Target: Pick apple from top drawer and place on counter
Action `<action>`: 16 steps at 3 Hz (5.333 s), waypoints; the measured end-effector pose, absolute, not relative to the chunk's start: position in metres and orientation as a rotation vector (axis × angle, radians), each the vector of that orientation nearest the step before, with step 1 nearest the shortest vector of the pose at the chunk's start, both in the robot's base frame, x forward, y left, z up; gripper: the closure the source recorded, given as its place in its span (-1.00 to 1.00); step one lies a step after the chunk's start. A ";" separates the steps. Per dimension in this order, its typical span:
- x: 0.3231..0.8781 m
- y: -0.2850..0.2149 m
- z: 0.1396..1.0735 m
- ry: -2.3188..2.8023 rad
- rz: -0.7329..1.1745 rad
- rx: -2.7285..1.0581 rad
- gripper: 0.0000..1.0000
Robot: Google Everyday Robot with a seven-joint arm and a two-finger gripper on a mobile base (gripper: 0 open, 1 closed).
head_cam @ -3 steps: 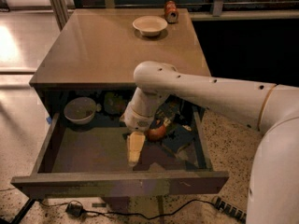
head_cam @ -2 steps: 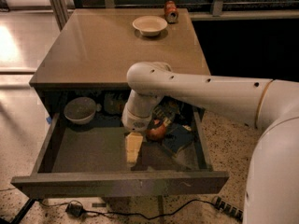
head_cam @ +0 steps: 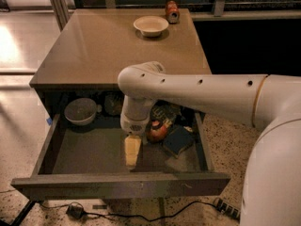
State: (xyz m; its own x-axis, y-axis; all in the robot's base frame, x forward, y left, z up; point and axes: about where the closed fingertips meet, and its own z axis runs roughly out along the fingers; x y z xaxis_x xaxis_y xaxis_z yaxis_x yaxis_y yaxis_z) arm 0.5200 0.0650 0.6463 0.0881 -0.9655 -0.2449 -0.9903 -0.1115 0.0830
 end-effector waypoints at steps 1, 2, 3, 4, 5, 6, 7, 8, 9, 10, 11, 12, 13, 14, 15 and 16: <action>0.526 0.054 0.641 2.062 0.374 -2.213 -1.00; 0.533 0.030 0.631 2.129 0.371 -2.163 -1.00; 0.538 0.005 0.621 2.192 0.373 -2.107 -1.00; 0.540 0.003 0.621 2.201 0.371 -2.094 -1.00; 0.541 0.002 0.621 2.204 0.371 -2.089 -1.00; 0.548 -0.009 0.627 2.215 0.357 -2.036 -1.00; 0.548 -0.009 0.627 2.215 0.357 -2.036 -1.00; 0.556 -0.008 0.622 2.238 0.351 -2.006 -1.00; 0.557 -0.008 0.621 2.241 0.354 -2.003 -1.00; 0.559 -0.011 0.616 2.261 0.372 -1.991 -1.00; 0.559 -0.011 0.616 2.261 0.372 -1.990 -1.00; 0.552 -0.009 0.623 2.219 0.345 -1.996 -1.00; 0.564 -0.016 0.617 2.233 0.353 -1.967 -1.00; 0.564 -0.016 0.617 2.233 0.353 -1.967 -1.00; 0.564 -0.016 0.617 2.233 0.353 -1.967 -0.70; 0.564 -0.016 0.617 2.233 0.353 -1.968 -0.25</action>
Offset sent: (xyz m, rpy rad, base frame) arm 0.0216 -0.0561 -0.0190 -0.0236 0.0276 -0.1299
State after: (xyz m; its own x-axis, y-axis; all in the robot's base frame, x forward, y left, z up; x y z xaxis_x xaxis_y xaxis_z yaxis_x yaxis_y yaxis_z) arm 0.5644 -0.0162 0.6166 -0.1322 -0.9562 -0.2612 -0.9901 0.1149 0.0803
